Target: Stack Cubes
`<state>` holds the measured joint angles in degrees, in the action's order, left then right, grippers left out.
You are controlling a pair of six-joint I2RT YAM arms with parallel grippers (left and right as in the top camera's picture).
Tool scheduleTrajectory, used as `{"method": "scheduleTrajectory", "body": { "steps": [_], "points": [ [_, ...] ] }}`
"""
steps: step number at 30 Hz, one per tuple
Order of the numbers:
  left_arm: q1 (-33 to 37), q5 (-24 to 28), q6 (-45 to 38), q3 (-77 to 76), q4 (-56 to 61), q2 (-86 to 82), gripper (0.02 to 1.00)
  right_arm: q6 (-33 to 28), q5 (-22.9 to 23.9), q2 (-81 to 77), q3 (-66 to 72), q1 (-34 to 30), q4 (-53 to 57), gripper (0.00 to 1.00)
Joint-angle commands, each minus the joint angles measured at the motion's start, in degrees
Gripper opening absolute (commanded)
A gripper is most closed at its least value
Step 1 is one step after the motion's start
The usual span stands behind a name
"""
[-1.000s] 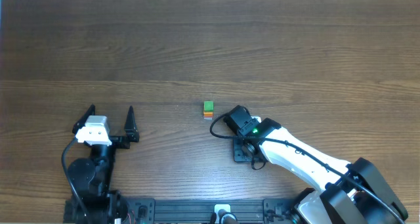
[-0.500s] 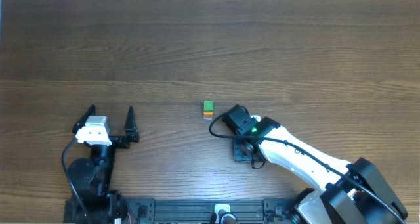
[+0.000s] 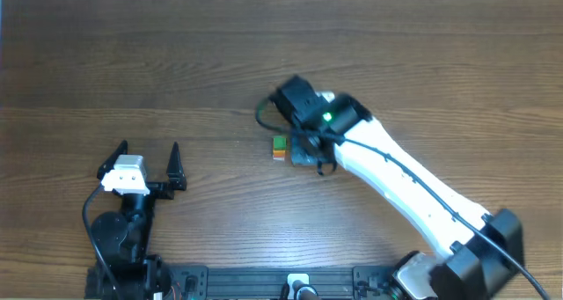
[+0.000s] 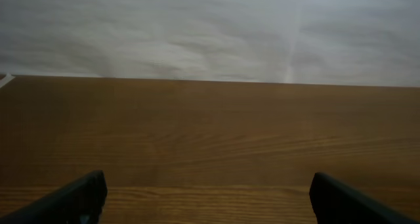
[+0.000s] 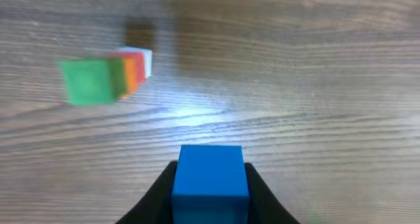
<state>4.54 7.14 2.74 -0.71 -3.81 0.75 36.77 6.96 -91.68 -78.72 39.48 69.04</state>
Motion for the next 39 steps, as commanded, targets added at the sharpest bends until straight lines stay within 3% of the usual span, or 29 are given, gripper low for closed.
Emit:
{"method": "scheduleTrajectory", "body": {
  "steps": [1,10,39],
  "points": [
    [0.31,0.55,-0.83,0.35,0.09,-0.37,1.0,-0.61,1.01,-8.26,-9.53,0.9,2.19,0.045],
    [0.31,0.55,-0.83,0.35,0.09,-0.37,1.0,-0.59,-2.93,-15.12,-13.33,3.15,-0.74,0.012],
    [0.31,0.55,-0.83,0.35,0.09,-0.37,1.0,-0.37,-3.08,-17.11,-13.33,4.13,-2.51,0.009]
  ]
}}
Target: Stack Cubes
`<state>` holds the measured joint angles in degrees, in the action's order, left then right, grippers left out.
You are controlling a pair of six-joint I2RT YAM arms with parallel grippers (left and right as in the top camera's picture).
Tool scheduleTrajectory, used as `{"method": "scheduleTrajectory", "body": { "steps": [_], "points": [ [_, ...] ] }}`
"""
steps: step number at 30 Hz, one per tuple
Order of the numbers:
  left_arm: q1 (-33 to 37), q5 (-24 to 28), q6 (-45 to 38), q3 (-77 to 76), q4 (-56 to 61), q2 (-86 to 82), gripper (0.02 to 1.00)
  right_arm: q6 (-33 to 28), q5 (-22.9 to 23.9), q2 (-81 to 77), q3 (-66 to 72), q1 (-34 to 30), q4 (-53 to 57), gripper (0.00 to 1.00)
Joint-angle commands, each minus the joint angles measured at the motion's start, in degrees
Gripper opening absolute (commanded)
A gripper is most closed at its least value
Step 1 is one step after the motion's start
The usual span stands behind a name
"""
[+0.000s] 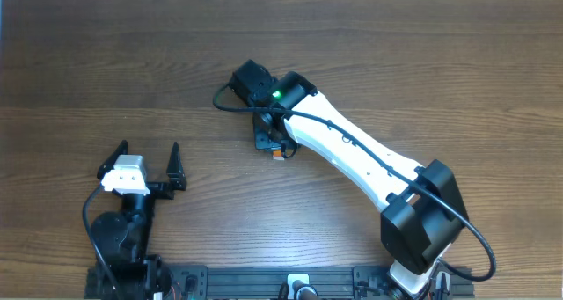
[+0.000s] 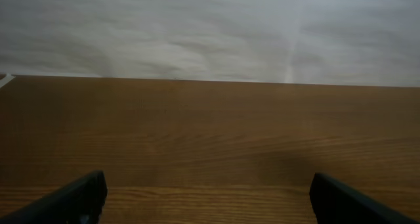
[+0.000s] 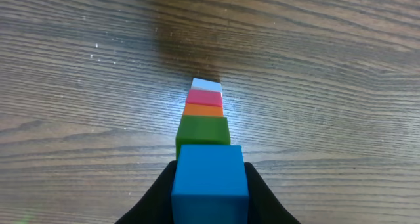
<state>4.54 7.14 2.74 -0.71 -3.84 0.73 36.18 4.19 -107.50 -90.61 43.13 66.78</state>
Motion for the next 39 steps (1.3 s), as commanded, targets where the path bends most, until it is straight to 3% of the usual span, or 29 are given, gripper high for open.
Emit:
{"method": "scheduleTrajectory", "body": {
  "steps": [1,16,18,20,28,30,32,39],
  "points": [
    [0.31,0.55,-0.83,0.35,0.11,-0.35,1.0,0.2,-0.31,-1.29,-1.44,0.48,-0.35,0.012],
    [0.31,0.55,-0.83,0.35,0.11,-0.35,0.998,0.2,-1.16,-1.29,-1.44,0.48,-0.74,0.023],
    [0.31,0.55,-0.83,0.35,0.11,-0.35,1.0,0.2,-1.16,-1.31,-1.44,0.48,-0.72,0.106],
    [0.31,0.55,-0.83,0.35,0.11,-0.35,1.0,0.2,-1.16,-1.38,-1.44,0.52,-0.68,0.286],
    [0.31,0.55,-0.83,0.35,0.11,-0.35,0.998,0.2,-1.16,-1.38,-1.44,0.74,-0.7,0.588],
    [0.31,0.55,-0.83,0.35,0.11,-0.35,1.0,0.2,-1.16,-1.38,-1.44,0.74,-0.74,0.711],
    [0.31,0.55,-0.83,0.35,0.11,-0.35,0.998,0.2,-1.14,-1.38,-1.42,0.74,-0.76,0.989],
    [0.31,0.55,-0.83,0.35,0.11,-0.35,1.0,-2.27,1.77,-0.7,-1.7,-2.14,-2.84,0.991]
  ]
}}
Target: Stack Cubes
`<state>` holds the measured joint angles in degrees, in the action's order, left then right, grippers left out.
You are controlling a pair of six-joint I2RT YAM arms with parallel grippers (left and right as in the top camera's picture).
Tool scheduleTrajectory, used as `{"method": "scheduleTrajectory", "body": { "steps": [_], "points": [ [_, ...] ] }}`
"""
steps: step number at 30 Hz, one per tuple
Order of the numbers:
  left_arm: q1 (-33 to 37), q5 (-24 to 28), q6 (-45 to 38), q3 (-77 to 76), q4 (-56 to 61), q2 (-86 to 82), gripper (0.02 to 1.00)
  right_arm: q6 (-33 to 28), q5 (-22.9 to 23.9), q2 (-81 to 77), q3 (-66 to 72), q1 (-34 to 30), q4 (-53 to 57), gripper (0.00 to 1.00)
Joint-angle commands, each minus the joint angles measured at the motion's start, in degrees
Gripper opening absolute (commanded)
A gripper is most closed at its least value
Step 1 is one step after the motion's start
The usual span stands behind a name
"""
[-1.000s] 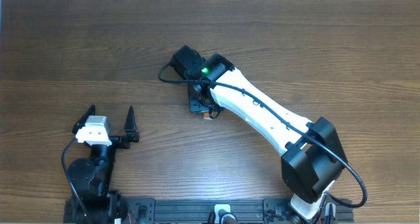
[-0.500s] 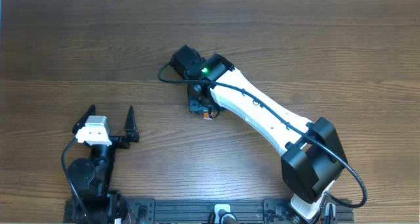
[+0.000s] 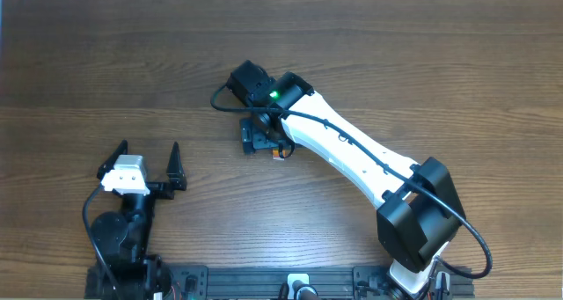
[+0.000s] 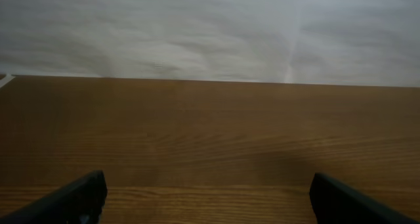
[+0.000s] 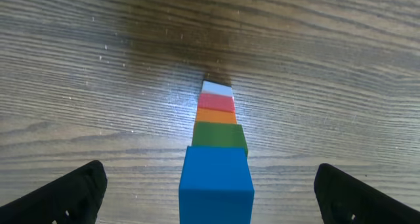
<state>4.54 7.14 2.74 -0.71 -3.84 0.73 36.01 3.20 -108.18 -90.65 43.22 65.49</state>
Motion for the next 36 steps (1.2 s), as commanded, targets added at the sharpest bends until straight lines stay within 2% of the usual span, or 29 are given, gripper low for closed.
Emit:
{"method": "scheduleTrajectory", "body": {
  "steps": [1,7,10,18,21,27,30,36],
  "points": [
    [0.31,0.55,-0.83,0.35,0.11,-0.35,1.0,-3.23,2.64,0.26,-2.08,-3.32,-1.9,0.993],
    [0.31,0.55,-0.83,0.35,0.11,-0.35,1.0,-11.91,2.19,2.36,-9.94,-11.65,-1.42,0.991],
    [0.31,0.55,-0.83,0.35,0.11,-0.35,0.998,-16.59,0.5,4.87,-12.81,-17.55,-2.05,0.991],
    [0.31,0.55,-0.83,0.35,0.11,-0.35,1.0,-23.47,5.53,12.15,-8.63,-30.47,-2.99,0.993],
    [0.31,0.55,-0.83,0.35,0.11,-0.35,1.0,-26.23,6.95,21.22,3.48,-35.43,-9.88,0.991],
    [0.31,0.55,-0.83,0.35,0.11,-0.35,1.0,-30.29,5.14,42.47,26.47,-42.21,-22.23,0.991],
    [0.31,0.55,-0.83,0.35,0.11,-0.35,1.0,-34.42,3.26,54.16,35.8,-43.36,-26.62,0.991],
    [0.31,0.55,-0.83,0.35,0.11,-0.35,1.0,-35.98,2.12,75.58,52.96,-43.15,-36.02,0.993]
  ]
}}
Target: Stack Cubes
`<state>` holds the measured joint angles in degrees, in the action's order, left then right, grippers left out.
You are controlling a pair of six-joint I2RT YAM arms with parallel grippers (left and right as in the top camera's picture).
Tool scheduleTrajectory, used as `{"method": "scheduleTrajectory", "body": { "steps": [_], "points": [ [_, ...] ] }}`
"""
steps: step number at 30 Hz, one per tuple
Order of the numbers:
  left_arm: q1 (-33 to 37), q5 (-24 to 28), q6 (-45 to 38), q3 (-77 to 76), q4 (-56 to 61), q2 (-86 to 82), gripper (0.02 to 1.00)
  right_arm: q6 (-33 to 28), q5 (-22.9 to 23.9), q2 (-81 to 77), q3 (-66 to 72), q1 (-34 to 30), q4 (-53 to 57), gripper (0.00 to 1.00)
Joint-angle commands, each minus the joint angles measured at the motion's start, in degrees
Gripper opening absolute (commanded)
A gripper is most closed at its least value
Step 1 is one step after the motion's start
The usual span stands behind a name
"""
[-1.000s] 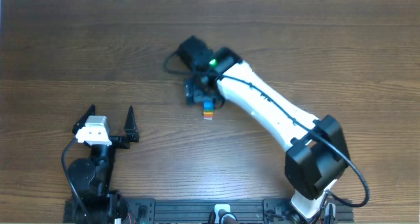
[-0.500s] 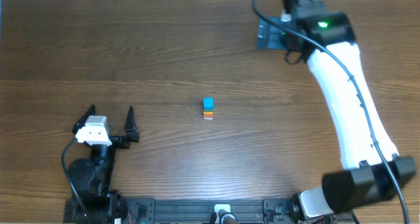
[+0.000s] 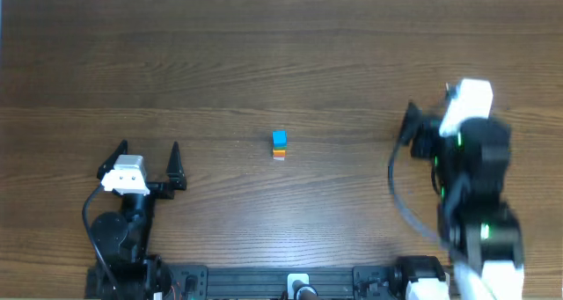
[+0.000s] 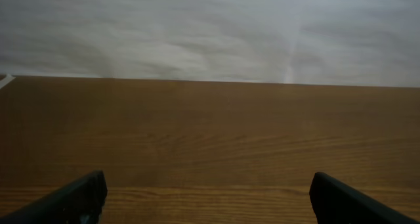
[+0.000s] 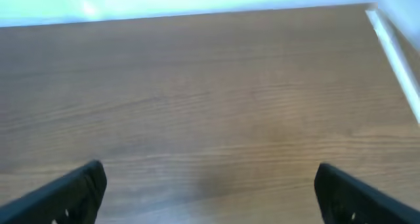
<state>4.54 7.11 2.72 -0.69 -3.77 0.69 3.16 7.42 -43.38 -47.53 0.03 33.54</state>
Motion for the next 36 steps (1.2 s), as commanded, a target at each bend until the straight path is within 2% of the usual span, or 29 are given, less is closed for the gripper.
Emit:
{"method": "scheduleTrajectory", "body": {
  "steps": [1,7,17,20,26,32,36],
  "points": [
    [0.31,0.57,-0.81,0.33,0.04,-0.31,1.0,-3.48,-4.2,16.76,15.41,0.07,-7.17,0.991],
    [0.31,0.57,-0.81,0.33,0.04,-0.31,1.0,-4.09,-11.3,30.03,28.98,0.07,-16.68,0.991],
    [0.31,0.57,-0.81,0.33,0.04,-0.31,1.0,-4.07,-9.97,41.09,42.97,0.04,-18.95,0.993],
    [0.31,0.57,-0.81,0.33,0.04,-0.31,0.998,-4.09,-10.8,41.64,43.28,0.04,-19.91,0.993],
    [0.31,0.57,-0.81,0.33,0.04,-0.31,0.998,-4.09,-9.11,41.64,43.47,0.04,-20.31,0.993],
    [0.31,0.57,-0.81,0.33,0.04,-0.31,1.0,-4.09,-9.11,43.12,46.88,0.02,-29.11,0.993],
    [0.31,0.57,-0.81,0.33,0.04,-0.31,0.998,-4.04,-8.9,43.1,47.25,-0.02,-29.51,0.993]
  ]
}}
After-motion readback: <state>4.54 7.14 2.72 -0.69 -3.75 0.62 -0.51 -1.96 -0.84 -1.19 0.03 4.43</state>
